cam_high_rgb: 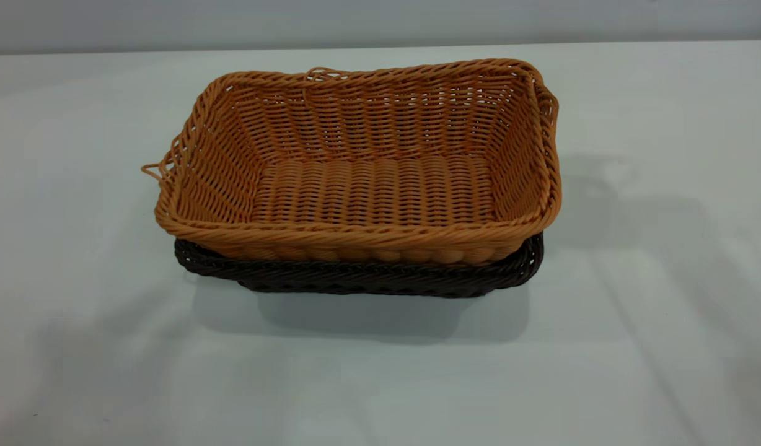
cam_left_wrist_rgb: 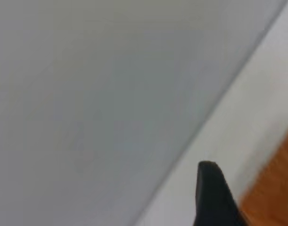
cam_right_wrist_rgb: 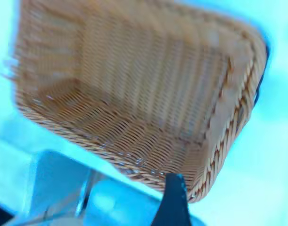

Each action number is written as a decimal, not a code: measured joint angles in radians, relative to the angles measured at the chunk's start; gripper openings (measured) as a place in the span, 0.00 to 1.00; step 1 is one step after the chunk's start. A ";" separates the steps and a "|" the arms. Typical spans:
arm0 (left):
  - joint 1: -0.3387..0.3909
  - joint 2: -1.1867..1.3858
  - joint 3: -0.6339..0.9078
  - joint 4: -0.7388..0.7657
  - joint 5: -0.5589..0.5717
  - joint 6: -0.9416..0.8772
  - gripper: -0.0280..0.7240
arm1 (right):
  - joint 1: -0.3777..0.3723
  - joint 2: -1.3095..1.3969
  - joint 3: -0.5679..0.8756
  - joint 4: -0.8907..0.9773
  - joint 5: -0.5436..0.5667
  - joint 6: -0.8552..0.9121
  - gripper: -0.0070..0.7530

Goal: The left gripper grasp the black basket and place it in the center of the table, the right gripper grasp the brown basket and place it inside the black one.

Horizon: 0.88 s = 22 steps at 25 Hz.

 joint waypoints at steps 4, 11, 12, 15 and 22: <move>0.000 -0.070 0.000 0.122 0.225 -0.134 0.51 | 0.000 -0.248 0.000 -0.079 0.025 0.024 0.74; 0.000 -0.167 0.015 0.298 0.325 -0.425 0.51 | 0.000 -0.674 0.033 -0.188 0.045 0.114 0.74; 0.000 -0.180 0.032 0.301 0.325 -0.438 0.51 | 0.000 -0.731 0.068 -0.202 0.046 0.122 0.74; 0.000 -0.217 0.107 0.292 0.325 -0.470 0.51 | 0.000 -0.942 0.226 -0.252 0.052 0.167 0.74; 0.000 -0.280 0.360 0.143 0.325 -0.580 0.51 | 0.000 -1.349 0.700 -0.461 0.035 0.320 0.74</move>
